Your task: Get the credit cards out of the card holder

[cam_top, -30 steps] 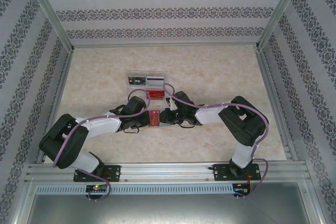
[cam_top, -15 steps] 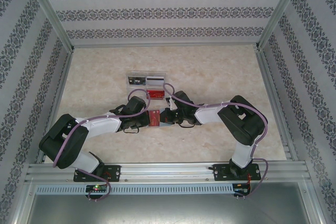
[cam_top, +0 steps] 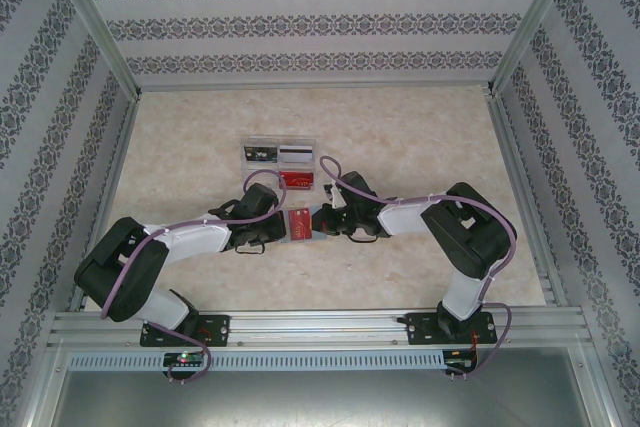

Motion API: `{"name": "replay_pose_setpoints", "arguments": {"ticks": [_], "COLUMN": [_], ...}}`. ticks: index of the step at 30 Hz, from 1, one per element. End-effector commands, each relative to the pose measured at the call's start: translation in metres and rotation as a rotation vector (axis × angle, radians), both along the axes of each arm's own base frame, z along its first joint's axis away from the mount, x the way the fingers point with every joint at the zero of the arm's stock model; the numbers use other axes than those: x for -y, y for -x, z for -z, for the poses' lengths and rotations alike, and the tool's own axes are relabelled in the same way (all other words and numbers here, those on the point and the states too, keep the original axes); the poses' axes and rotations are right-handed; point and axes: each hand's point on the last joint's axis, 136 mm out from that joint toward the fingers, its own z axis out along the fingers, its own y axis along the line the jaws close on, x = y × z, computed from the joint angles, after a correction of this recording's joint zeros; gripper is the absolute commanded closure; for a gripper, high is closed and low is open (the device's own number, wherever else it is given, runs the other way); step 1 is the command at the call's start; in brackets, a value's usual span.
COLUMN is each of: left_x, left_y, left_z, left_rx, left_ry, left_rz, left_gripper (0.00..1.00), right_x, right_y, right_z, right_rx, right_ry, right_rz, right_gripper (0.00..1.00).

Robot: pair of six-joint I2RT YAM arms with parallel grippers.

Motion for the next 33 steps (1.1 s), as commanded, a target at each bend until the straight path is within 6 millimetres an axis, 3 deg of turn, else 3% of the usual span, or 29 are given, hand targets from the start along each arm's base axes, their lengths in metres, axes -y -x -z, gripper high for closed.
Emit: {"name": "replay_pose_setpoints", "arguments": {"ticks": [1,5,13,19,24,33], "left_x": [-0.022,-0.02,-0.019,-0.019,-0.022,-0.025], "left_y": [0.016,0.015,0.015,0.015,0.016,0.017], "left_z": [0.021,0.02,0.02,0.02,0.021,0.02], "left_rx": [-0.074,-0.072,-0.072,-0.069,-0.07,-0.07], "left_ry": [-0.108,-0.103,-0.096,-0.096,-0.105,-0.121], "left_rz": [-0.022,-0.019,-0.015,-0.017,-0.023,-0.028], "left_gripper": [1.0,1.0,1.0,1.0,1.0,1.0], "right_x": [0.004,-0.001,-0.01,-0.009,-0.003,0.023], "right_y": [0.0,-0.003,-0.007,-0.008,-0.007,-0.008], "right_z": [-0.003,-0.005,-0.004,-0.001,0.001,0.0], "right_rx": [0.01,0.015,0.012,0.005,0.003,0.008], "right_ry": [-0.005,-0.017,-0.032,-0.028,-0.02,-0.007], "right_rz": [-0.002,-0.004,-0.008,0.003,0.021,0.072], "right_gripper": [0.9,0.77,0.76,0.84,0.99,1.0]}}
